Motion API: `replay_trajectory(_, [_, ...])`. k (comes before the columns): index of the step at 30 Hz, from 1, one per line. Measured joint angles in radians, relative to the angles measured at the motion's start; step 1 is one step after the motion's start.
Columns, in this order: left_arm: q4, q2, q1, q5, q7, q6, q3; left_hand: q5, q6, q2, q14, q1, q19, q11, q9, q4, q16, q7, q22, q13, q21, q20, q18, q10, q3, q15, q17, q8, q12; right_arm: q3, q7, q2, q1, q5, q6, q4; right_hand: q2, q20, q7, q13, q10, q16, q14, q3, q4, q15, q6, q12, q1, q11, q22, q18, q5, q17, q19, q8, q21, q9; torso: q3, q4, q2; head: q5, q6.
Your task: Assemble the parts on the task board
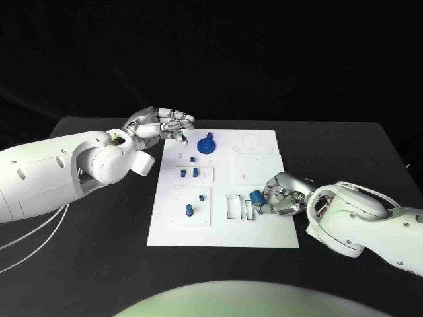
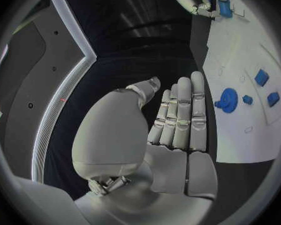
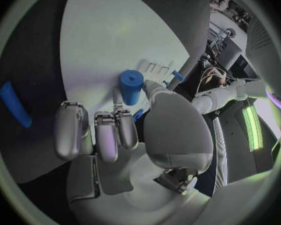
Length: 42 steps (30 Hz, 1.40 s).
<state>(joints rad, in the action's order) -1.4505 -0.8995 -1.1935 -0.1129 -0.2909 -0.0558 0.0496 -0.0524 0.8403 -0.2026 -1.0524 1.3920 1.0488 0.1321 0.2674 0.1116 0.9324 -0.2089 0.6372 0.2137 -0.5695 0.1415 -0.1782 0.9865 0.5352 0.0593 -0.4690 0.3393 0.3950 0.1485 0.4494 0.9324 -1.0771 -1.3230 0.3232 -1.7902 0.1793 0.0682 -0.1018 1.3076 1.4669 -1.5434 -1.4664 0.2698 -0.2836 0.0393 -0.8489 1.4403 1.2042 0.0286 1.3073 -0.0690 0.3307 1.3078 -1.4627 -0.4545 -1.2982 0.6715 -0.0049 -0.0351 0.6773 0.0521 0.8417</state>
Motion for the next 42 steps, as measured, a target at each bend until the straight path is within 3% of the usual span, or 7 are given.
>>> replay_trajectory(4, [-0.001, 0.0, 0.0, 0.0, 0.001, 0.002, 0.0, 0.0, 0.0, 0.0, 0.0, 0.0, 0.0, 0.0, 0.0, 0.0, 0.0, 0.0, 0.0, 0.0, 0.0, 0.0, 0.0, 0.0, 0.0, 0.0, 0.0, 0.0, 0.0, -0.001, 0.006, 0.003, -0.001, 0.003, 0.006, -0.003, 0.011, 0.0, 0.002, 0.0, 0.0, 0.0, 0.0, 0.027, -0.021, 0.0, -0.019, -0.006, 0.026, 0.0, 0.0, 0.0, -0.001, 0.0, 0.0, 0.012, 0.0, -0.012, 0.0002, -0.0001, 0.0, 0.001, 0.001])
replay_trajectory(8, [-0.001, -0.001, 0.0, 0.0, 0.002, 0.002, 0.0, 0.0, 0.0, 0.0, 0.0, 0.0, 0.0, 0.0, 0.0, 0.0, 0.0, 0.0, 0.0, 0.0, 0.0, 0.0, 0.0, 0.0, 0.0, 0.0, 0.0, 0.0, 0.0, 0.0, 0.015, 0.017, -0.001, 0.042, 0.018, -0.017, 0.015, -0.004, -0.002, 0.0, 0.0, 0.0, 0.0, 0.059, -0.034, 0.0, -0.023, -0.006, 0.033, -0.007, 0.0, 0.0, 0.117, 0.0, -0.004, 0.01, -0.013, -0.011, 0.0009, -0.0011, 0.0, 0.001, 0.001])
replay_trajectory(16, [0.0, -0.001, 0.0, 0.0, 0.004, 0.004, 0.0, 0.0, 0.0, 0.003, 0.0, -0.003, 0.0, 0.004, -0.001, 0.0, 0.0, 0.0, 0.0, 0.0, 0.004, 0.0, 0.0, -0.004, 0.0, 0.0, 0.0, 0.0, 0.0, 0.008, 0.03, 0.033, -0.02, 0.209, 0.036, -0.051, 0.007, -0.008, -0.007, 0.0, 0.0, 0.0, 0.0, 0.08, -0.03, 0.008, -0.028, -0.002, 0.025, -0.015, 0.001, 0.0, 0.166, 0.0, -0.001, 0.009, -0.014, -0.011, 0.0015, -0.0012, -0.001, 0.0, -0.001])
replay_trajectory(22, [0.0, -0.001, 0.0, 0.0, 0.006, 0.004, 0.0, 0.0, 0.0, 0.004, 0.0, -0.004, 0.0, 0.004, -0.001, 0.0, 0.0, 0.0, 0.0, 0.0, 0.004, 0.0, 0.0, -0.004, 0.0, 0.0, 0.0, 0.0, 0.0, 0.006, 0.03, 0.04, -0.039, 0.283, 0.054, -0.063, -0.008, -0.011, -0.008, 0.0, -0.003, 0.0, 0.001, 0.082, -0.032, 0.014, -0.028, -0.002, 0.009, -0.017, 0.001, 0.0, 0.167, 0.0, -0.003, 0.009, -0.013, -0.012, 0.0009, -0.0008, 0.0, -0.002, -0.004])
replay_trajectory(35, [0.0, -0.001, 0.0, 0.0, 0.008, 0.006, 0.0, 0.0, 0.0, 0.004, 0.0, -0.004, 0.0, 0.004, -0.001, 0.0, 0.0, 0.0, 0.0, 0.0, 0.004, 0.0, 0.0, -0.004, 0.0, 0.0, 0.0, 0.0, 0.0, 0.004, 0.018, 0.029, -0.053, 0.342, 0.084, -0.083, 0.005, -0.011, -0.008, 0.0, 0.0, 0.0, 0.0, 0.103, -0.022, 0.015, -0.028, -0.002, -0.047, -0.022, 0.001, 0.0, 0.154, 0.0, -0.003, 0.009, -0.008, -0.012, 0.0002, -0.0003, 0.0, 0.001, -0.002])
replay_trajectory(37, [0.0, -0.001, 0.0, 0.0, 0.008, 0.006, 0.0, 0.0, 0.0, 0.004, 0.0, -0.004, 0.0, 0.004, -0.001, 0.0, 0.0, 0.0, 0.0, 0.0, 0.004, 0.0, 0.0, -0.004, 0.0, 0.0, 0.0, 0.0, 0.0, 0.004, 0.016, 0.021, -0.054, 0.345, 0.083, -0.083, 0.008, -0.011, -0.008, 0.0, 0.0, 0.0, 0.0, 0.156, 0.032, 0.015, -0.028, -0.002, -0.055, -0.021, 0.0, 0.0, 0.139, 0.0, -0.003, 0.009, -0.005, -0.012, 0.0002, -0.0007, 0.0, 0.001, -0.001])
replay_trajectory(42, [0.0, 0.0, 0.0, 0.0, 0.009, 0.006, 0.0, 0.0, 0.0, 0.004, 0.0, -0.004, 0.0, 0.004, -0.001, 0.0, 0.0, 0.0, 0.0, 0.0, 0.004, 0.0, 0.0, -0.004, 0.0, 0.0, 0.0, 0.0, 0.0, 0.004, 0.012, -0.005, -0.054, 0.348, 0.073, -0.083, 0.01, -0.011, -0.008, 0.0, 0.0, 0.0, 0.0, 0.186, 0.05, 0.015, -0.028, -0.002, -0.102, -0.021, 0.0, 0.0, 0.106, 0.0, -0.003, 0.009, -0.005, -0.012, 0.0002, -0.0008, 0.0, 0.001, -0.001])
